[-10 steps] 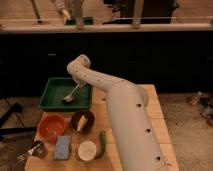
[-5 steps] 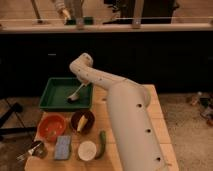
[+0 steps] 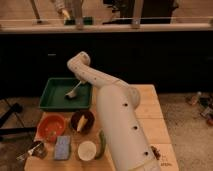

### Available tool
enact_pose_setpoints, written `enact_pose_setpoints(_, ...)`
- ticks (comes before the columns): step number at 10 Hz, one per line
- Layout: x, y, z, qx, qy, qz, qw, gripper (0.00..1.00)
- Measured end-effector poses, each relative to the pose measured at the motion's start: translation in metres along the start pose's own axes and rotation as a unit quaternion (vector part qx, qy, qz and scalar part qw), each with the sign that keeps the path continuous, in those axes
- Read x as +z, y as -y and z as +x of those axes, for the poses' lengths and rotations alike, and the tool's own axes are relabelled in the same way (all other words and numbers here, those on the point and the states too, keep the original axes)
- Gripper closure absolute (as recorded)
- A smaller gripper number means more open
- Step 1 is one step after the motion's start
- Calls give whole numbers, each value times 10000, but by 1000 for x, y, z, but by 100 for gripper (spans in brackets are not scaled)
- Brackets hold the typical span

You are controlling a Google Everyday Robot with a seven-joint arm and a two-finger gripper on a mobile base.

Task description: Wipe tray with brush

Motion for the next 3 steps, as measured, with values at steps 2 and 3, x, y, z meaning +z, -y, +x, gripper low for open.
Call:
enact_pose_setpoints(2, -1, -1, -7, -27, 256, 39, 9997, 100)
enact_pose_setpoints(3, -3, -4, -10, -36, 408, 51, 9991, 100)
